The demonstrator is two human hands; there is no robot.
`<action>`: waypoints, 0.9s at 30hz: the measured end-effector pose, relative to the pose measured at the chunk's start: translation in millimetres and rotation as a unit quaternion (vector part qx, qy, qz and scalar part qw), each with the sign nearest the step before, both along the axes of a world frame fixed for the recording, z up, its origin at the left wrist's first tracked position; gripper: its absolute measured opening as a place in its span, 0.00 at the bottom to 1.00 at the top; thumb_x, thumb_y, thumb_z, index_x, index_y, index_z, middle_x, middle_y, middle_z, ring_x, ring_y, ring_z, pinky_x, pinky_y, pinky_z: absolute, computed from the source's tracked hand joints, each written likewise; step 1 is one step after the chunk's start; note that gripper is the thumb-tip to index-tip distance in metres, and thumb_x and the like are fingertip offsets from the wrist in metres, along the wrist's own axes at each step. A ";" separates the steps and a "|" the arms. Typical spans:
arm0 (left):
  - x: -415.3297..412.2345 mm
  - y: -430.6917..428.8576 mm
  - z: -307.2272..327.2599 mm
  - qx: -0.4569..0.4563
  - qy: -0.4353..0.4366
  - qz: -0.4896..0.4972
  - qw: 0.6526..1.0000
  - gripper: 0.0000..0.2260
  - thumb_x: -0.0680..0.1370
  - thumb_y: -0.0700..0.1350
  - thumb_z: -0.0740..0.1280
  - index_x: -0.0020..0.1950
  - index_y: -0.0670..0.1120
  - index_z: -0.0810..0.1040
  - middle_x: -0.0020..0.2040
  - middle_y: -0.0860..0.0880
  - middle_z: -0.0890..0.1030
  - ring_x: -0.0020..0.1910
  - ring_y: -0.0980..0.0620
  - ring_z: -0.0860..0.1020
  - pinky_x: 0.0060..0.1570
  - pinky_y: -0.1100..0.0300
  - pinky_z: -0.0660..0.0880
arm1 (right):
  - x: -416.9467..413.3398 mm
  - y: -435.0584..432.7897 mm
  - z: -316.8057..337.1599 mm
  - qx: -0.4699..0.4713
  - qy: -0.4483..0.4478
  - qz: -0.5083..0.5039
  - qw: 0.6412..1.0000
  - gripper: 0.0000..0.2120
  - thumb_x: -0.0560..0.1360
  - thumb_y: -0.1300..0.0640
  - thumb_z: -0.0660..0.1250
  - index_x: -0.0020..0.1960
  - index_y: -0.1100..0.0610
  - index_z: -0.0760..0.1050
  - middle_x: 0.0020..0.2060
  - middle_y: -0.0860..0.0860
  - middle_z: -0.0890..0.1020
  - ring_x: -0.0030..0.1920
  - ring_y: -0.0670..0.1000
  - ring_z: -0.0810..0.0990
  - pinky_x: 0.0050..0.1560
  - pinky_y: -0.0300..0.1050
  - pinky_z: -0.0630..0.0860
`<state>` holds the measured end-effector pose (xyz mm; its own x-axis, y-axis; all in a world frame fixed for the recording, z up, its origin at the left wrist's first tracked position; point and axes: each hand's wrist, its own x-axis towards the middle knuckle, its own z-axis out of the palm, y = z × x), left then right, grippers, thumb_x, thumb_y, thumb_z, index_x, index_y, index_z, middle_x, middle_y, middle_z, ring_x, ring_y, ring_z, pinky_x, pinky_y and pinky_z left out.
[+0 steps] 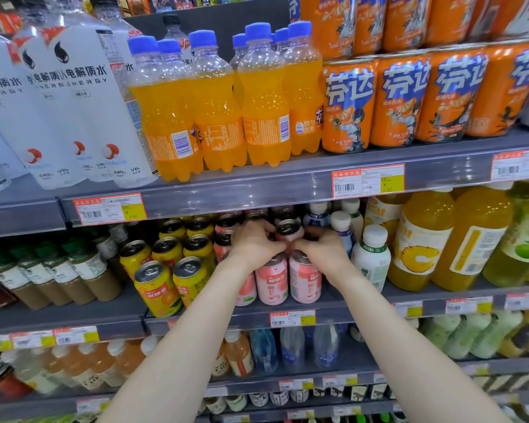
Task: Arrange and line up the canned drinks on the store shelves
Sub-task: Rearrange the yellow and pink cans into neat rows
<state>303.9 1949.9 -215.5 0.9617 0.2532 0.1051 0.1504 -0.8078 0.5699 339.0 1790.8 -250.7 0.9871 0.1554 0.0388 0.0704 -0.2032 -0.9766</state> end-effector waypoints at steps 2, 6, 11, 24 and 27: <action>1.3 -0.3 -0.3 -0.003 0.005 0.003 1.000 0.12 0.70 0.57 0.77 0.50 0.56 0.84 0.51 0.52 0.86 0.55 0.47 0.82 0.56 0.50 0.79 | -0.7 0.4 1.2 0.003 -0.003 -0.002 1.000 0.10 0.71 0.62 0.74 0.52 0.55 0.84 0.45 0.50 0.87 0.49 0.49 0.85 0.54 0.50 0.82; 4.9 -0.1 -0.8 0.011 0.011 0.009 1.000 0.15 0.70 0.57 0.77 0.54 0.54 0.87 0.54 0.53 0.86 0.56 0.48 0.82 0.57 0.51 0.79 | -2.2 0.3 2.7 -0.004 -0.008 -0.003 1.000 0.12 0.72 0.62 0.74 0.55 0.54 0.84 0.46 0.48 0.85 0.48 0.46 0.83 0.54 0.46 0.81; 3.1 -1.3 1.4 0.048 0.010 0.004 0.999 0.18 0.72 0.60 0.75 0.58 0.54 0.85 0.58 0.53 0.85 0.58 0.50 0.81 0.60 0.52 0.78 | -3.0 -1.9 0.3 0.016 0.009 0.007 1.000 0.11 0.75 0.61 0.70 0.57 0.54 0.84 0.50 0.49 0.86 0.52 0.47 0.84 0.58 0.47 0.80; -55.3 0.8 -17.2 0.168 -0.085 -0.036 0.981 0.23 0.71 0.71 0.68 0.59 0.59 0.82 0.61 0.49 0.77 0.63 0.42 0.72 0.64 0.47 0.69 | -41.7 -32.3 -26.0 0.064 0.037 0.057 0.996 0.21 0.74 0.48 0.72 0.66 0.44 0.75 0.59 0.43 0.82 0.60 0.42 0.79 0.61 0.44 0.74; -63.0 3.1 -22.4 0.198 -0.080 -0.042 0.976 0.26 0.72 0.69 0.69 0.66 0.60 0.79 0.62 0.50 0.74 0.62 0.45 0.69 0.63 0.49 0.62 | -47.5 -41.6 -42.2 0.018 0.027 0.103 0.994 0.29 0.73 0.63 0.72 0.67 0.40 0.70 0.60 0.41 0.81 0.62 0.41 0.78 0.64 0.45 0.75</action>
